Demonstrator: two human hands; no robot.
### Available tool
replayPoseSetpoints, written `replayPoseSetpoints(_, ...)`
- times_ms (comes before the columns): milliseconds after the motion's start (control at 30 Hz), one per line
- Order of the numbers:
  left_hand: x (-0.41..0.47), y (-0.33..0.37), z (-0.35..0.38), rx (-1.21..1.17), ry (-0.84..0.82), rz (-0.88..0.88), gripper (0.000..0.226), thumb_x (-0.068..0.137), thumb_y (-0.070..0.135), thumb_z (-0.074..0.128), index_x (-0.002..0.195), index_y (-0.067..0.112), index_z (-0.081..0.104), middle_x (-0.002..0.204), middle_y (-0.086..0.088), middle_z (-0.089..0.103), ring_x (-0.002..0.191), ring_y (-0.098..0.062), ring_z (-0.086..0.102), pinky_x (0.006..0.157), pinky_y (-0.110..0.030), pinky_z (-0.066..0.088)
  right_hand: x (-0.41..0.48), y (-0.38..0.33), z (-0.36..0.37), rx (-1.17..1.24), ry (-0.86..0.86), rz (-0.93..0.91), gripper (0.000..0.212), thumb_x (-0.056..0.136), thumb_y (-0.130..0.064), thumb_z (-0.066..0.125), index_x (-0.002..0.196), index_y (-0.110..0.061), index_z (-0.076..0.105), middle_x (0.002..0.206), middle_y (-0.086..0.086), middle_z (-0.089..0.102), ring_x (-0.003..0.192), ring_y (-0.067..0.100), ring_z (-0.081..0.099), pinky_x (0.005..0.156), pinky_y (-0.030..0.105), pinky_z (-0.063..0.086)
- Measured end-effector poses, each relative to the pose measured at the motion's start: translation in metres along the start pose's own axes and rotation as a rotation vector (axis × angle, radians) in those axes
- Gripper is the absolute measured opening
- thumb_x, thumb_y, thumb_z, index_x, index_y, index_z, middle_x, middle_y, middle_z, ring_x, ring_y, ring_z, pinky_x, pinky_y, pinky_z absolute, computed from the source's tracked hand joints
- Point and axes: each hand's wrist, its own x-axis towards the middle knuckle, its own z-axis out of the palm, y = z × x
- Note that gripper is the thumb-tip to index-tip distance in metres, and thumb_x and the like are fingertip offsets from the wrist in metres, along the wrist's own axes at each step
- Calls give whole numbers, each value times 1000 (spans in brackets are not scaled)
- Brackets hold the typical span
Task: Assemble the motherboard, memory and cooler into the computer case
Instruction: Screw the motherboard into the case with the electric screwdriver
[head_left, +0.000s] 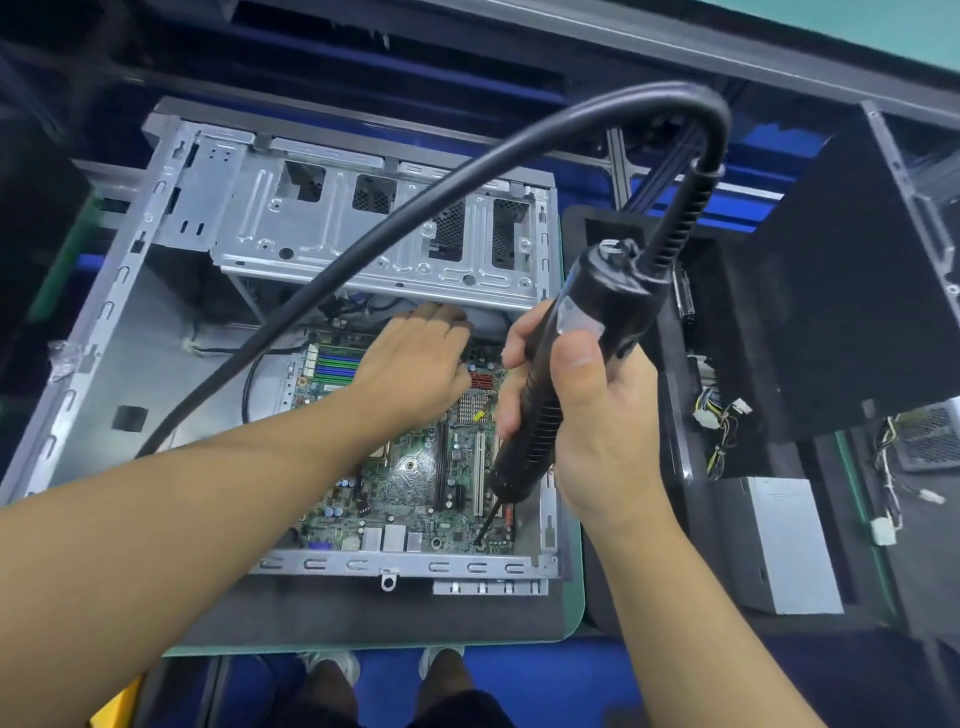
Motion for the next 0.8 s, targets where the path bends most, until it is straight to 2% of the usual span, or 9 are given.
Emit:
replayPoseSetpoints(67, 6, 2, 1, 22, -51, -35, 45, 91, 43, 41, 126, 16, 55, 127, -8, 59, 118, -29, 50, 95, -44, 38, 2, -1, -1, 7, 18, -1, 73, 77, -74, 68, 93, -4, 56, 70, 10, 60, 47, 26, 52, 56, 32, 44)
replayPoseSetpoints(133, 13, 2, 5, 51, -173, -72, 53, 93, 47, 35, 135, 17, 49, 142, -7, 49, 135, -28, 37, 111, -47, 23, 4, -3, -3, 18, 34, -5, 70, 77, -73, 69, 94, -6, 56, 77, 5, 61, 46, 25, 52, 54, 31, 44)
replayPoseSetpoints(167, 16, 1, 6, 72, -229, -69, 54, 94, 48, 32, 135, 18, 49, 146, -6, 45, 140, -27, 31, 115, -48, 17, 5, -3, -4, 24, 41, -10, 68, 78, -72, 69, 94, -7, 56, 80, 5, 61, 46, 25, 53, 54, 31, 44)
replayPoseSetpoints(267, 20, -1, 7, 107, -314, -40, 54, 93, 45, 31, 134, 18, 53, 151, -6, 41, 146, -27, 23, 118, -51, 9, 7, -5, -6, 41, 51, -19, 63, 81, -68, 69, 94, -8, 57, 82, 6, 60, 45, 24, 53, 53, 31, 44)
replayPoseSetpoints(400, 27, -2, 8, 21, -348, -103, 67, 93, 47, 35, 153, 18, 24, 158, -6, 30, 148, -26, 16, 119, -51, 6, 6, -5, -6, 45, 53, -18, 61, 82, -67, 69, 94, -8, 57, 81, 5, 61, 45, 23, 53, 52, 31, 44)
replayPoseSetpoints(533, 35, 1, 6, 41, -361, -90, 64, 92, 50, 35, 148, 18, 36, 154, -5, 36, 144, -26, 23, 118, -50, 9, 5, -5, -5, 46, 54, -7, 60, 81, -69, 69, 94, -10, 58, 81, 3, 61, 44, 23, 53, 51, 29, 45)
replayPoseSetpoints(667, 39, 0, 8, -6, -393, -100, 56, 91, 51, 37, 139, 25, 48, 151, -4, 38, 144, -25, 24, 118, -50, 6, 4, -5, -6, 32, 48, 6, 61, 80, -72, 67, 93, -12, 59, 81, 1, 61, 44, 23, 54, 52, 26, 44)
replayPoseSetpoints(800, 38, -1, 12, -26, -389, -108, 58, 88, 54, 37, 139, 29, 49, 151, 0, 38, 144, -24, 24, 119, -51, 6, 2, -2, -6, 22, 27, 21, 66, 80, -72, 66, 94, -9, 57, 81, 2, 61, 44, 24, 52, 55, 27, 43)
